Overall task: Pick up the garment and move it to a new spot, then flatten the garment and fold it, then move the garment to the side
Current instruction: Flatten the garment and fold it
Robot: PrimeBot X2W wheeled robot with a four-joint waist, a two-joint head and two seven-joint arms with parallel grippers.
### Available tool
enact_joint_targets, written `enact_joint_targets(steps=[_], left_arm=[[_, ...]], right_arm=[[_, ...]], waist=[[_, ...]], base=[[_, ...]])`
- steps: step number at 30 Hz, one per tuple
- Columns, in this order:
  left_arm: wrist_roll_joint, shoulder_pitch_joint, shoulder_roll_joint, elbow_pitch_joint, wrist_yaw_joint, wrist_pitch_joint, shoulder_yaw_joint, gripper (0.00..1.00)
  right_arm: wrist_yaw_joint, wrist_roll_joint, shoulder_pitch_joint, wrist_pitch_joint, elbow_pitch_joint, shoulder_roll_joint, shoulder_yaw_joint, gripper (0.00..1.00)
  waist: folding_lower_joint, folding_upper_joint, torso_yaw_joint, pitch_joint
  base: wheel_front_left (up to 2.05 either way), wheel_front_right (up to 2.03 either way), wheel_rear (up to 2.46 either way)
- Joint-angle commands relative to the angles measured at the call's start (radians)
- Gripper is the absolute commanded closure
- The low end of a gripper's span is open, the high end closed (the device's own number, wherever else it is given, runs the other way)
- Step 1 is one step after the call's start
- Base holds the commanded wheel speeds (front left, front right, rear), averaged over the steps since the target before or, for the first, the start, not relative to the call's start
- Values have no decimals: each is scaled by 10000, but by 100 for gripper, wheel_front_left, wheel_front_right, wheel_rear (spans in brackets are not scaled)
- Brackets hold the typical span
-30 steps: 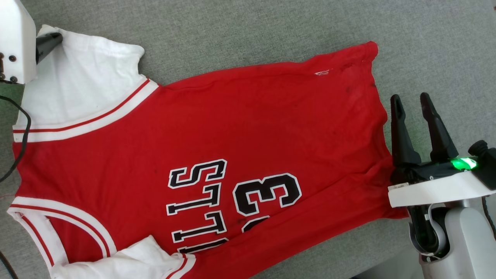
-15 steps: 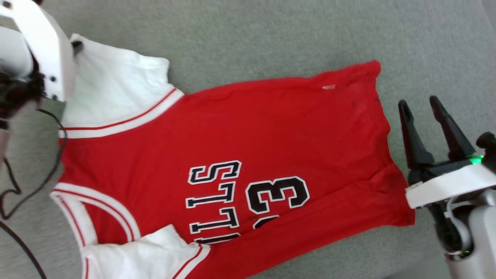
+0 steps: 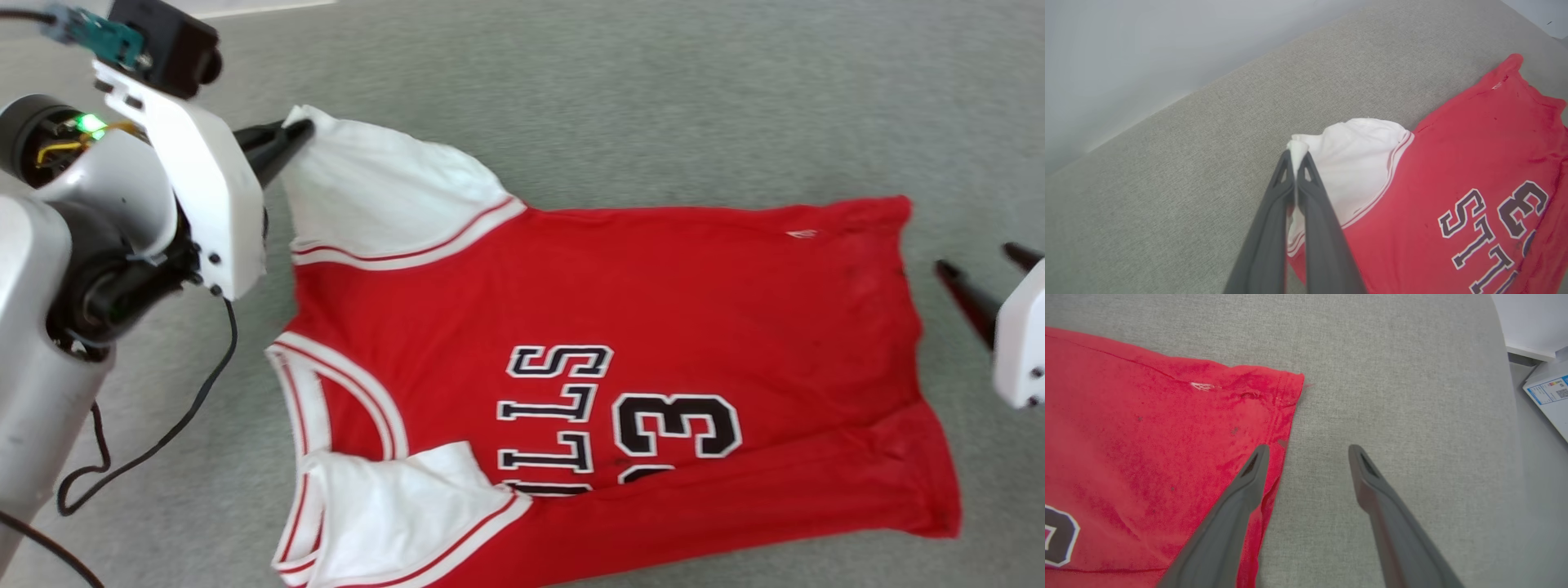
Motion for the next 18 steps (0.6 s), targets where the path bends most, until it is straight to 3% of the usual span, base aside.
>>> enact_joint_targets(steps=[1, 11, 18], left_arm=[[169, 222, 89, -517, 0, -222, -101, 100], [537, 1006, -6, -2338, 220, -777, -370, 100], [822, 1312, -219, -3254, 411, -1010, -613, 100]], right_arm=[[-6, -149, -569, 852, 32, -215, 71, 0], [-8, -232, -1910, 2678, 886, -564, 637, 0], [-6, -432, -2122, 2844, 1935, -760, 1117, 0]], waist=[[0, 0, 576, 46], [0, 0, 1466, 497], [0, 0, 1964, 813]], base=[[0, 0, 0], [0, 0, 0], [0, 0, 0]])
